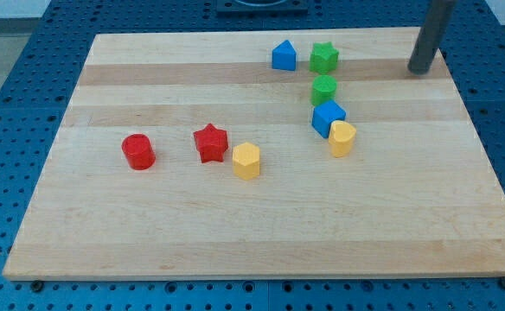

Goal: Move the yellow heart towards the bottom left corner

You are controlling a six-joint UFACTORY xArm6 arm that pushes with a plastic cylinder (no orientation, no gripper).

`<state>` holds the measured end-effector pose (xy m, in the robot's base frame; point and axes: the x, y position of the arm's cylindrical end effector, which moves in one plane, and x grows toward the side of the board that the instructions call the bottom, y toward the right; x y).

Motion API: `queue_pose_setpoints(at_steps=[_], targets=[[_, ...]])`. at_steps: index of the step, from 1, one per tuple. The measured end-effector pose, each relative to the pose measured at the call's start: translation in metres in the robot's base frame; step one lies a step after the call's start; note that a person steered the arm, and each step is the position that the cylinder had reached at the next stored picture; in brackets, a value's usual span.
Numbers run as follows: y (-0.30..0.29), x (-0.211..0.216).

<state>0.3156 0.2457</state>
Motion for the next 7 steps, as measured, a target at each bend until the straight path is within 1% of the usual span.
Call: queue_pose_setpoints(at_steps=[2, 3, 5, 6, 7], targets=[[-0.019, 0.083], [-0.04, 0.11], [-0.103, 0.136], [-0.126, 0.137], [-0.126, 0.134]])
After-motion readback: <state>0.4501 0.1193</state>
